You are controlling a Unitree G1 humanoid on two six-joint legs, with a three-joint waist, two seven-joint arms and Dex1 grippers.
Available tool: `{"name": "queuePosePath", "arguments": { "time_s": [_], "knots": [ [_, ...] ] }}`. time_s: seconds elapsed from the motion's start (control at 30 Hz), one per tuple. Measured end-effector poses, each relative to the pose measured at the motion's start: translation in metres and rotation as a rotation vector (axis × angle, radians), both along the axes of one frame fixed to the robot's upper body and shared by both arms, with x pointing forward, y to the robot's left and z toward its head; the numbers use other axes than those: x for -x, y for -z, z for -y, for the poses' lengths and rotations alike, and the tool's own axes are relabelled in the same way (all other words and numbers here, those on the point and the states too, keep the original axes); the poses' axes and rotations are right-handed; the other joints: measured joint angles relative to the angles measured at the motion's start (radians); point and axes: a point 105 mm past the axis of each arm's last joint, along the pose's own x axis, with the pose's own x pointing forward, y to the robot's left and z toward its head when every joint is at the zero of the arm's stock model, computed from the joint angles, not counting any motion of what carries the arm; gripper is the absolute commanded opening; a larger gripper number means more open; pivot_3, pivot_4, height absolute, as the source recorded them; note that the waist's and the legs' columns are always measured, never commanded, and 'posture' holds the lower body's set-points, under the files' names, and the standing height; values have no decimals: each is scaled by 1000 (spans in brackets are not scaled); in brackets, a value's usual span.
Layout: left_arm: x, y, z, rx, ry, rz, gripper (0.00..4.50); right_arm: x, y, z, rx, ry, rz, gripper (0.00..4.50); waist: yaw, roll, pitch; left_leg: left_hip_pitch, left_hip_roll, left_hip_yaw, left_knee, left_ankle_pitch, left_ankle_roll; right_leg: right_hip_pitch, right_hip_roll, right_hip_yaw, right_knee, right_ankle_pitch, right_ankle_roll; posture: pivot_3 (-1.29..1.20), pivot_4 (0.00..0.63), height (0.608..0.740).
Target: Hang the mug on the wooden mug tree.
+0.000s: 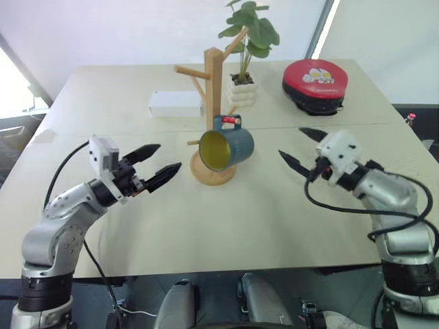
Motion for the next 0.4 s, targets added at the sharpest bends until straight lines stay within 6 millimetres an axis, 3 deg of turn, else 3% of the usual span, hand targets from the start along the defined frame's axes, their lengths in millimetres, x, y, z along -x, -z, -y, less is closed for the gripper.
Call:
{"name": "queuePosePath", "arguments": {
  "time_s": [0.2, 0.4],
  "knots": [
    [-10, 52, -42, -37, -322, -77, 4500, -5, 40, 10, -231, 93, -117, 3504, 6, 0, 0, -1, -1, 0, 0, 0, 0, -1, -1, 0, -1, 0, 0, 0, 150, 740],
    [-6, 71, -54, -59, -419, -85, 4500, -8, 49, 12, -258, 111, -128, 3504, 8, 0, 0, -2, -1, 0, 0, 0, 0, -1, -2, 0, -1, 0, 0, 0, 150, 740]
  ]
}}
